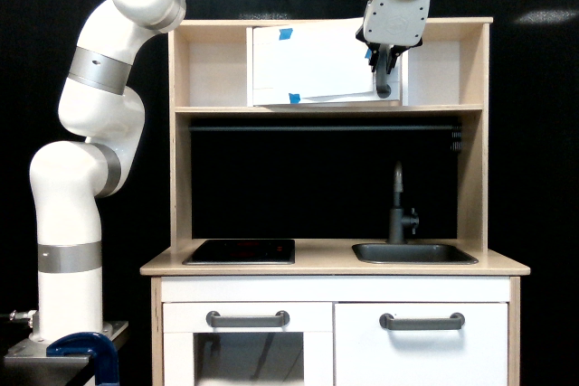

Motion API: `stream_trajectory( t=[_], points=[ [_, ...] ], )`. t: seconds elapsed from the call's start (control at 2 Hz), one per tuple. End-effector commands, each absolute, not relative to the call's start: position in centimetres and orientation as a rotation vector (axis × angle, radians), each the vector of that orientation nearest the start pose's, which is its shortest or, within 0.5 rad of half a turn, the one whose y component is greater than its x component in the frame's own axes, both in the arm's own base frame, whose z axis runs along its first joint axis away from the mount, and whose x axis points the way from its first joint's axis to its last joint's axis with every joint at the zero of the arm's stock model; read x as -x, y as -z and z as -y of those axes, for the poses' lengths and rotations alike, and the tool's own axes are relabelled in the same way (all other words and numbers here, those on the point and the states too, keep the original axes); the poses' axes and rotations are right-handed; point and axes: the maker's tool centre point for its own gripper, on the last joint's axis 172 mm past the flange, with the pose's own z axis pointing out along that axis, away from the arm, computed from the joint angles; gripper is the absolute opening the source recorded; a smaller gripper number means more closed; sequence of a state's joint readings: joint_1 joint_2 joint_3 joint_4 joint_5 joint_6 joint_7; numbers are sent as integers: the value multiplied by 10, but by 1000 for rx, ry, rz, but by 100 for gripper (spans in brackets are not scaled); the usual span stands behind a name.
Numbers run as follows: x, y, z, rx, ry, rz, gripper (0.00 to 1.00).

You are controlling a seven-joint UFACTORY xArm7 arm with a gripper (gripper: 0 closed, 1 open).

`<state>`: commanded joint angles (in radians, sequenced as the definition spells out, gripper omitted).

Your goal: Open the oven door

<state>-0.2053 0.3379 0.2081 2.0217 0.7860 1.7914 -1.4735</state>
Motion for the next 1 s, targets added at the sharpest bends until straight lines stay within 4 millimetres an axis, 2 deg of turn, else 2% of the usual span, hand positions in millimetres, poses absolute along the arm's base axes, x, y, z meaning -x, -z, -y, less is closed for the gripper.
stream_trajectory(
  t=[0.5,1.0],
  points=[
    [-500,-467,-151,1651,636,1718,0],
    [-483,-473,-136,1651,636,1718,0]
  ],
)
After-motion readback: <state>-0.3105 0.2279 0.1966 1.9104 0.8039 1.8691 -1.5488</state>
